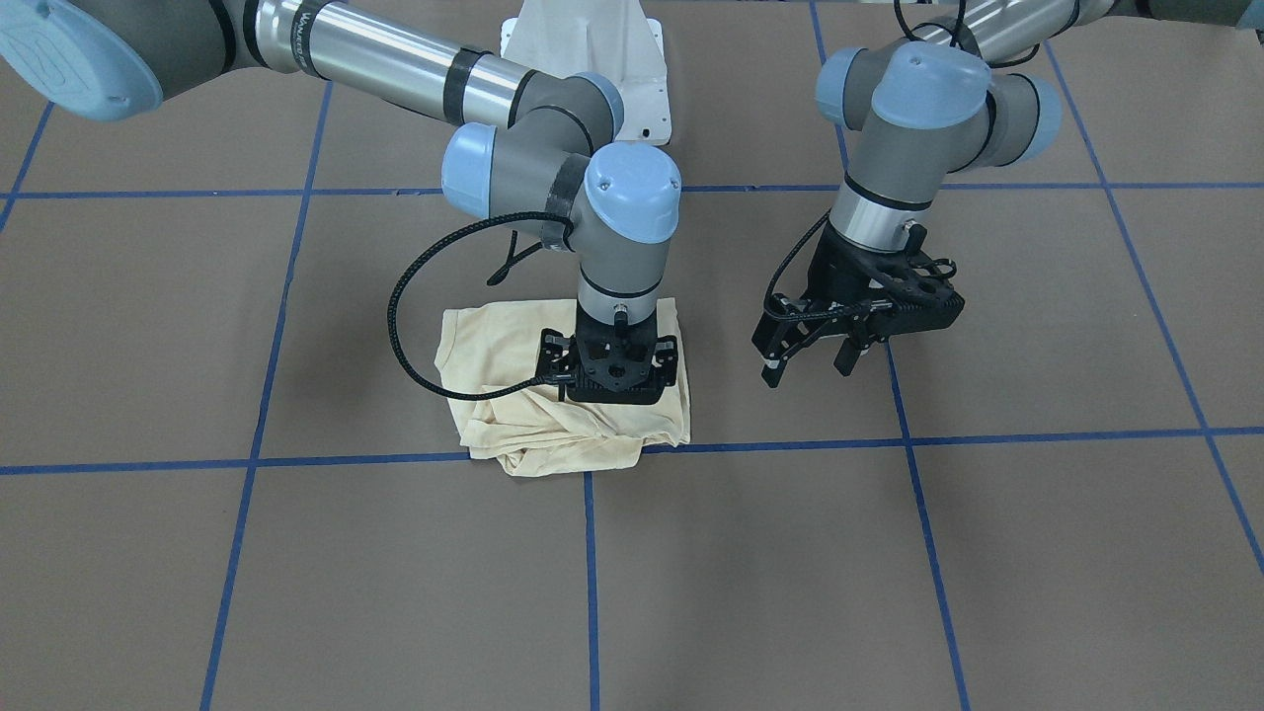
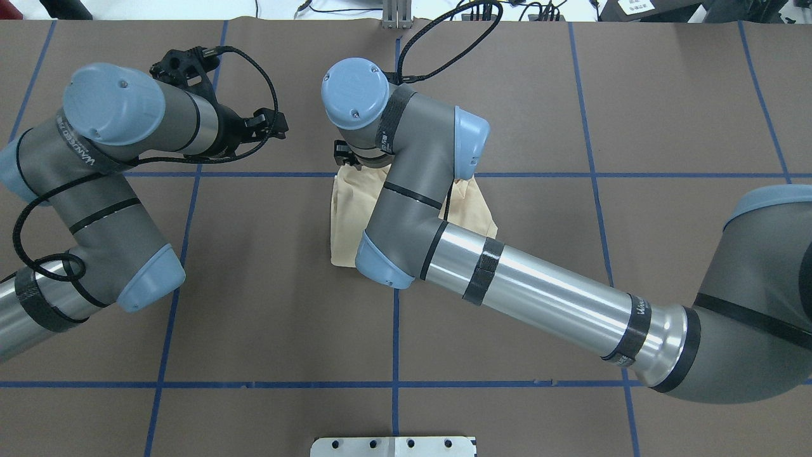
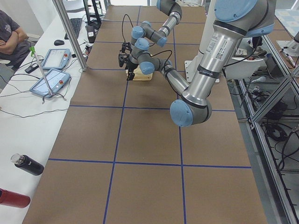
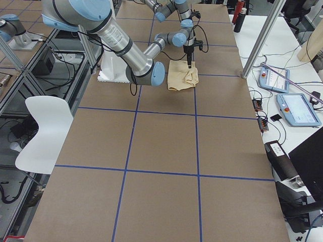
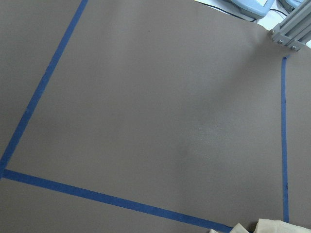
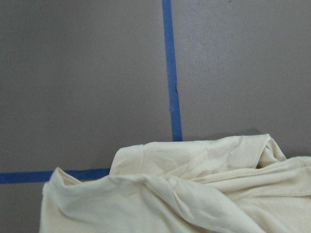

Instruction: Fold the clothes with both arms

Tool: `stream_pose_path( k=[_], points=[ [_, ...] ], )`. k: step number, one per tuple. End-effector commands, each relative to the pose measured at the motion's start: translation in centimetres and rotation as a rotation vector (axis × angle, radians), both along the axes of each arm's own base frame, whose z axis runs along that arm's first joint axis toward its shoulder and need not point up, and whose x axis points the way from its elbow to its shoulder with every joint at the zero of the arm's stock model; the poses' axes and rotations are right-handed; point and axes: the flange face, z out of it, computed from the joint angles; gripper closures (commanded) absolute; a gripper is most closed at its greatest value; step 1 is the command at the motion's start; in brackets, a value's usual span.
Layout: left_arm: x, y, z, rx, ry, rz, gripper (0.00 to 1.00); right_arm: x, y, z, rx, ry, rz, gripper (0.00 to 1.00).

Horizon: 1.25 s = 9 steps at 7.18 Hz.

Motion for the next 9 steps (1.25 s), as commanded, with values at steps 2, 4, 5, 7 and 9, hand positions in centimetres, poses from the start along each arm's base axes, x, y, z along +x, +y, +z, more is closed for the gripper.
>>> stream_pose_path(
  k=[2,4,5,7,9],
  points=[
    [-0.3,-0.2,0.0,0.0,0.0,-0.004,0.0,-1.0,0.2,2.2,-0.052,0.014,-0.037,0.0],
    [-0.6,-0.5,0.0,0.0,0.0,-0.011,0.0,-1.7,0.3,2.9,-0.077,-0.019,-0.06,0.0],
    [-0.6,-0.5,0.0,0.0,0.0,-0.011,0.0,-1.7,0.4,3.2,-0.09,-0.021,-0.063,0.0],
    [-0.6,-0.4,-0.1,-0.001,0.001,-0.011,0.0,-1.8,-0.5,4.5,-0.071,-0.019,-0.064,0.0],
    [-0.6,-0.5,0.1,-0.002,-0.001,-0.011,0.0,-1.6,-3.5,6.6,-0.02,-0.053,-0.023,0.0]
  ],
)
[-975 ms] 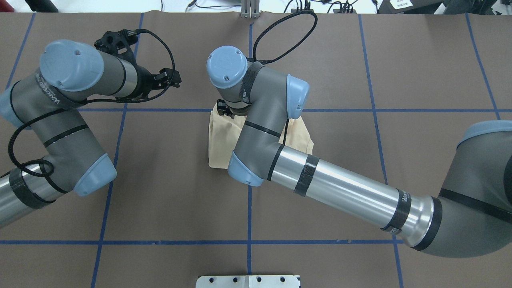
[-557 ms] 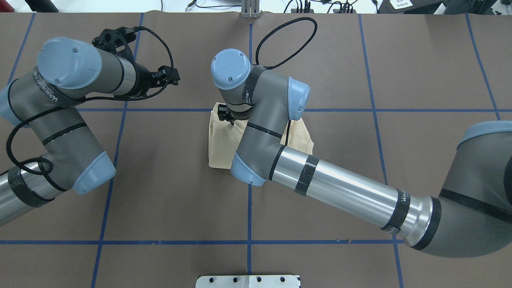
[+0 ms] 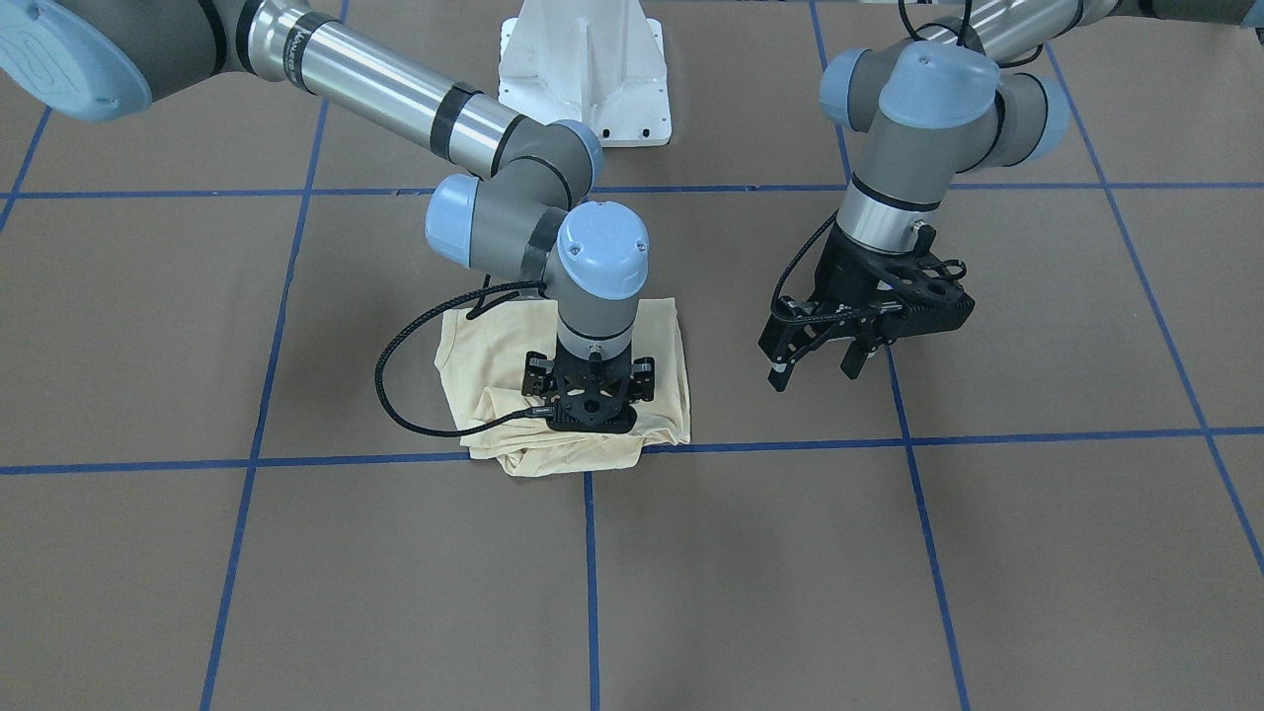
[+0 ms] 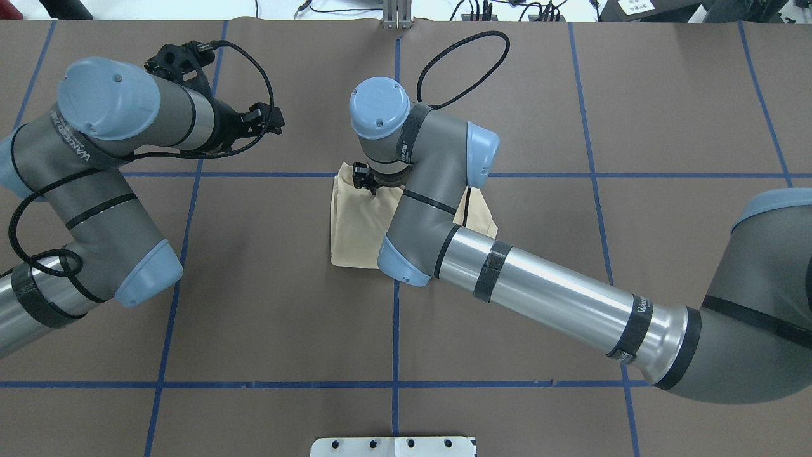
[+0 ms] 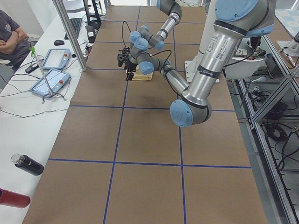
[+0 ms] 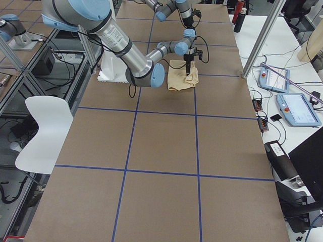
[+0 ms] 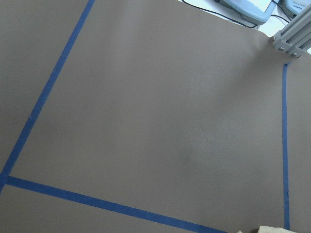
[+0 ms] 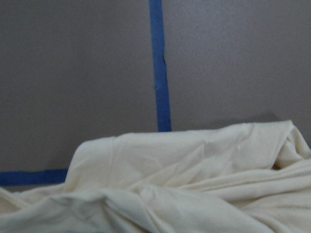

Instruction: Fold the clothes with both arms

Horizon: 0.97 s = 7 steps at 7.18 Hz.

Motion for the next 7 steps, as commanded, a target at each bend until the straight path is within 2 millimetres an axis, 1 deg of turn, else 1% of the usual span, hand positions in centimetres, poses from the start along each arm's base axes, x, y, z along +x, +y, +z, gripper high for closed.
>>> stream_pose_path(
  k=[1,2,3,4,5,6,7],
  points=[
    [0.0,0.0,0.1,-0.001,0.0,0.0,0.0,0.5,-2.8,1.5,0.072,-0.026,0.04,0.0],
    [0.0,0.0,0.0,0.001,0.0,-0.001,0.0,0.6,-4.0,1.6,0.13,-0.05,0.075,0.0],
    [-0.1,-0.1,0.1,0.0,-0.001,-0.003,0.0,0.6,-4.5,1.7,0.18,-0.049,0.077,0.0],
    [-0.2,-0.1,0.1,0.001,-0.002,-0.004,0.0,0.8,-4.9,1.3,0.236,-0.029,0.07,0.0],
    [-0.3,0.0,0.6,-0.003,-0.006,-0.004,0.0,1.0,-5.2,1.0,0.283,-0.009,0.08,0.0],
    [-0.3,-0.1,0.8,-0.005,-0.008,-0.005,0.0,1.2,-5.5,0.2,0.328,-0.048,0.103,0.0],
    [-0.8,-0.5,0.9,0.003,-0.015,-0.006,0.0,1.7,-5.9,-0.2,0.329,-0.056,0.11,0.0]
  ],
)
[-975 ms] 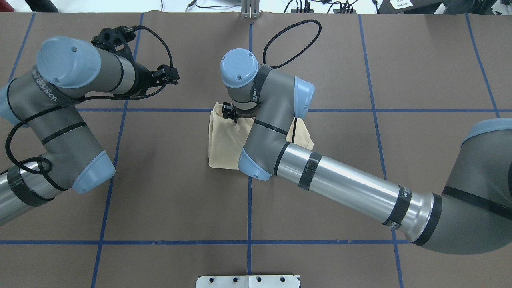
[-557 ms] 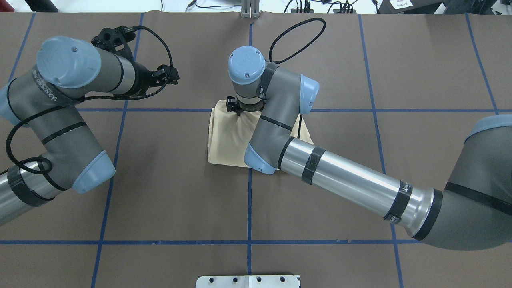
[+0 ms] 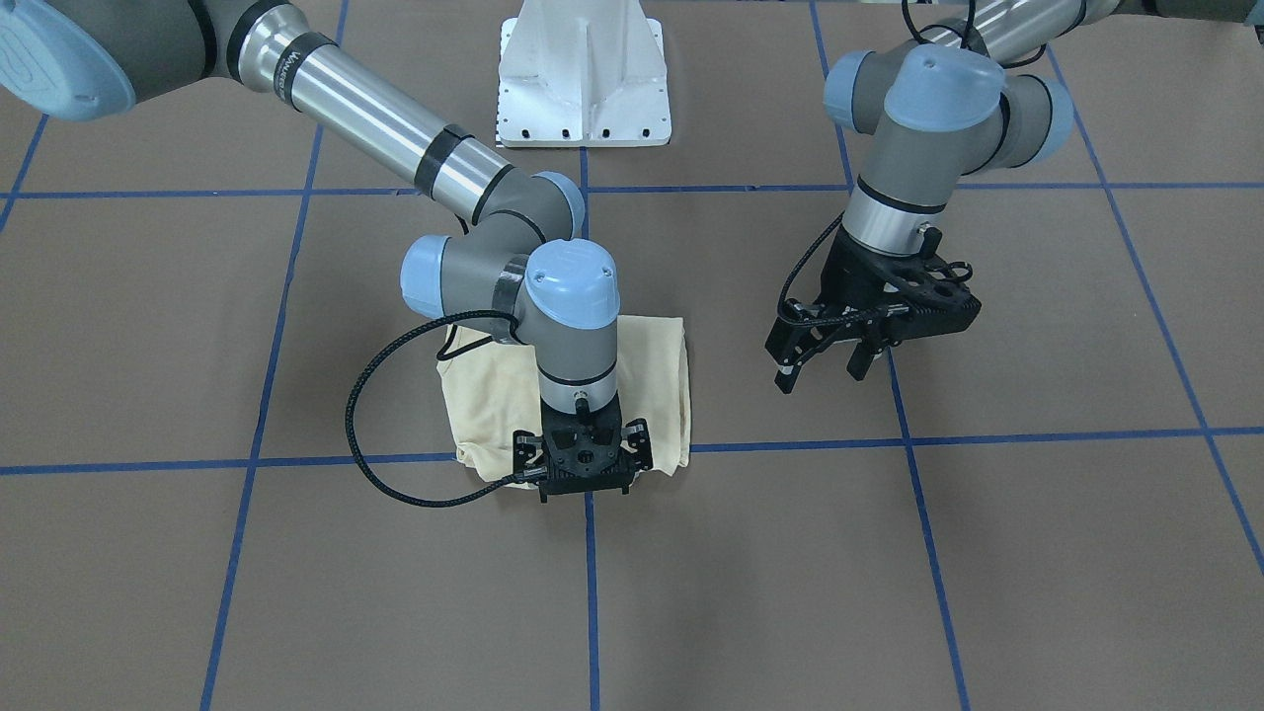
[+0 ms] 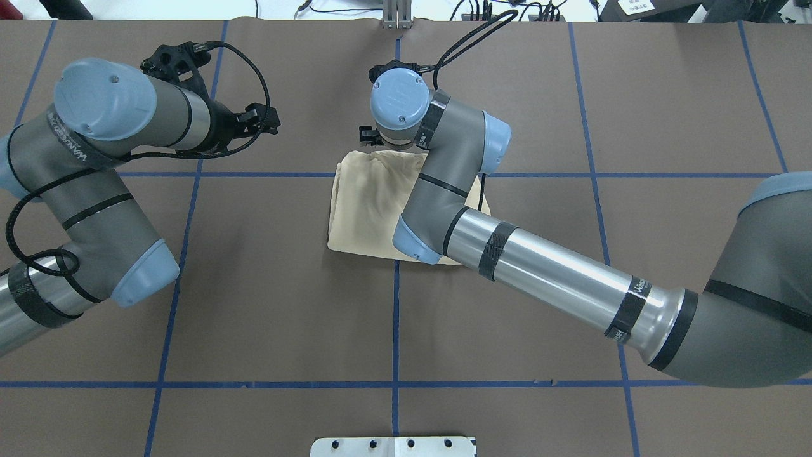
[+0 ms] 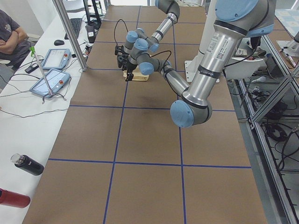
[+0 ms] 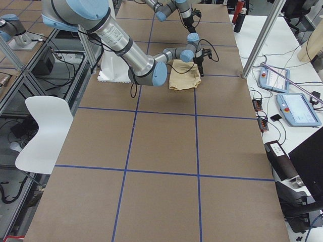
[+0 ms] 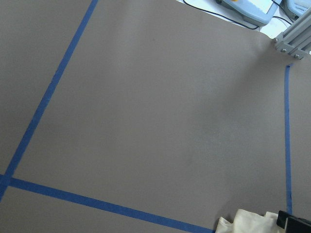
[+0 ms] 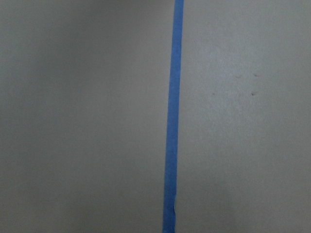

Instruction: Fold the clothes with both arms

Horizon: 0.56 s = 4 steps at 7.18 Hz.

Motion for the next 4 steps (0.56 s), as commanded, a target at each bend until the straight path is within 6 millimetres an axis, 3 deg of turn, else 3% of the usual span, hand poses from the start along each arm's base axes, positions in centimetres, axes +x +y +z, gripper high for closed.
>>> stream_pose_path(
  k=[1,3,4],
  points=[
    [-0.9,-0.7,0.2,0.019,-0.017,0.0,0.0,1.4,-0.7,-1.1,0.007,-0.04,0.005,0.0],
    [-0.8,-0.6,0.2,0.02,-0.015,0.001,0.0,3.9,1.0,-2.8,-0.121,0.012,-0.052,0.0],
    [-0.8,-0.6,0.2,0.019,-0.014,0.002,0.0,4.1,2.1,-2.2,-0.201,0.039,-0.097,0.0]
  ],
)
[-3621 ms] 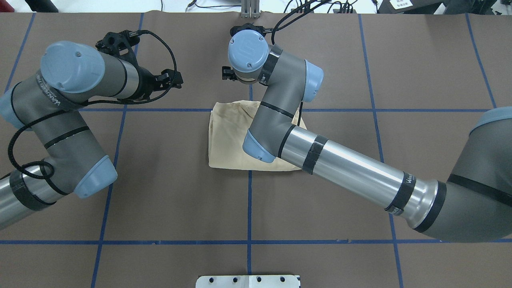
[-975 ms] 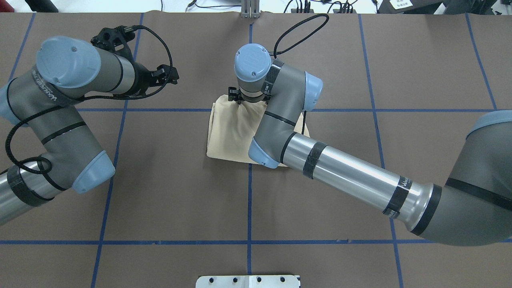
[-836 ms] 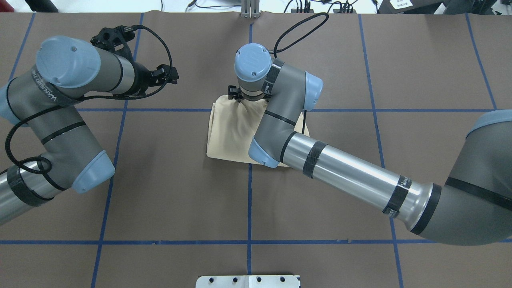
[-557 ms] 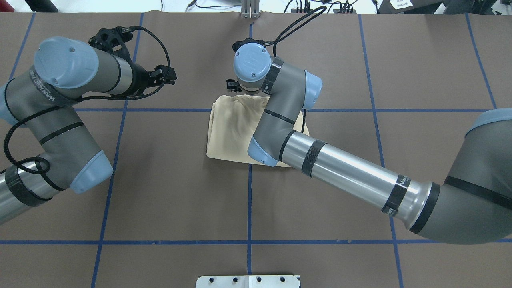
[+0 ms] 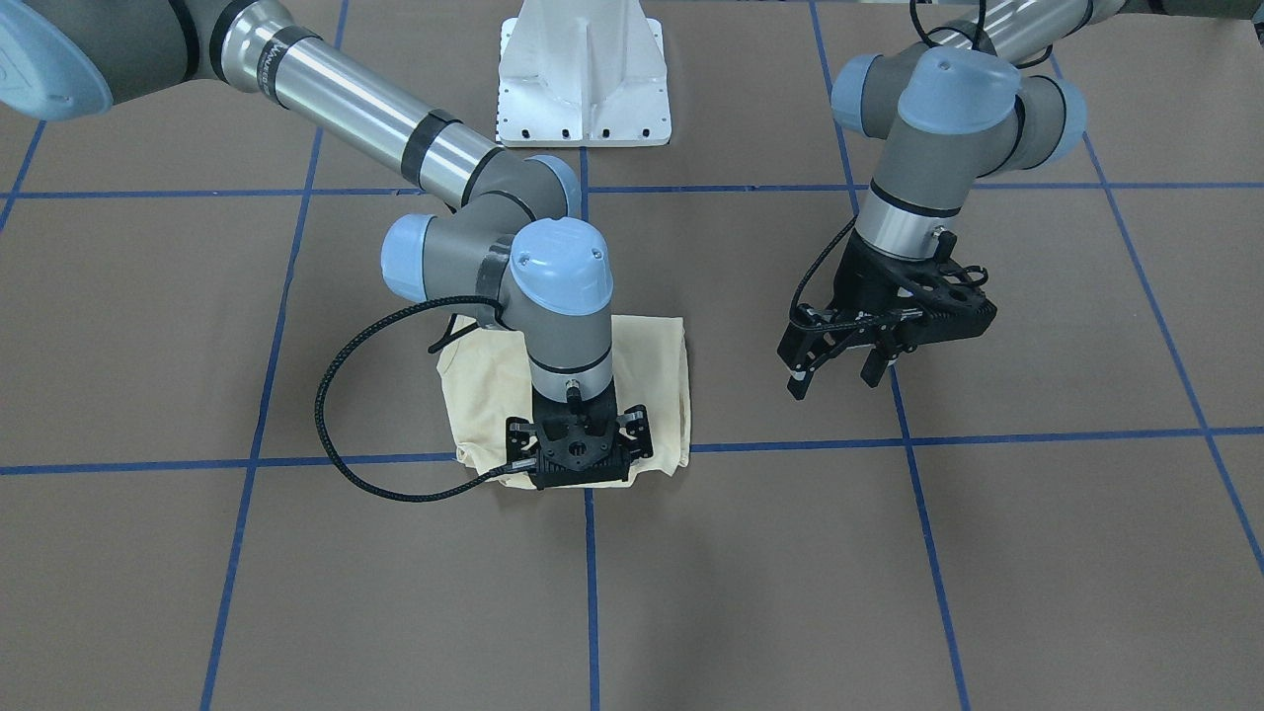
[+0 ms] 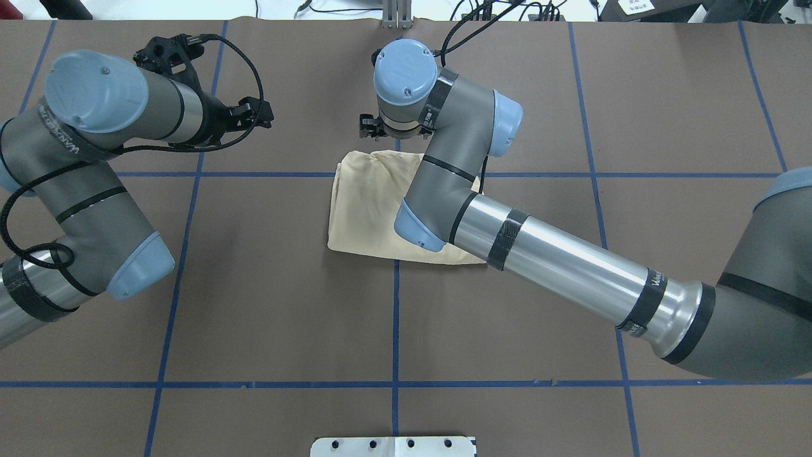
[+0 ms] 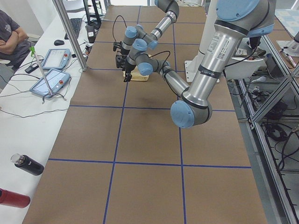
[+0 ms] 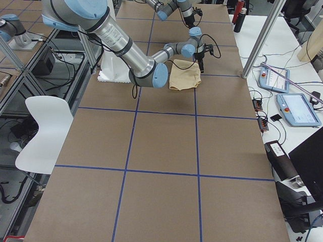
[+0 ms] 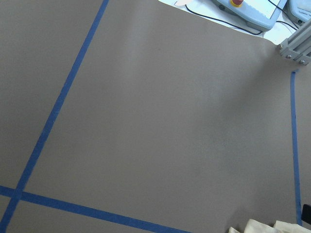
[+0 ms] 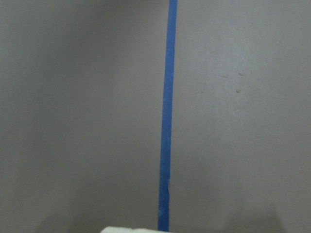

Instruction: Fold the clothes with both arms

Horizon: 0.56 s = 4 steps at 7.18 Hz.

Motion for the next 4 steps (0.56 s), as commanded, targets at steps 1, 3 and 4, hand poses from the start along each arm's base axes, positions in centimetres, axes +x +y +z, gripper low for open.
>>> stream_pose_path(
  k=[1,3,4],
  points=[
    [0.0,0.0,0.0,0.001,0.0,0.0,0.0,0.7,1.6,0.9,-0.132,0.05,-0.064,0.0],
    [0.0,0.0,-0.1,0.001,0.002,-0.001,0.0,0.7,1.6,3.9,-0.143,0.084,-0.07,0.0],
    [0.0,0.0,-0.1,0.001,0.002,-0.001,0.0,0.6,1.4,4.8,-0.147,0.096,-0.07,0.0]
  ],
)
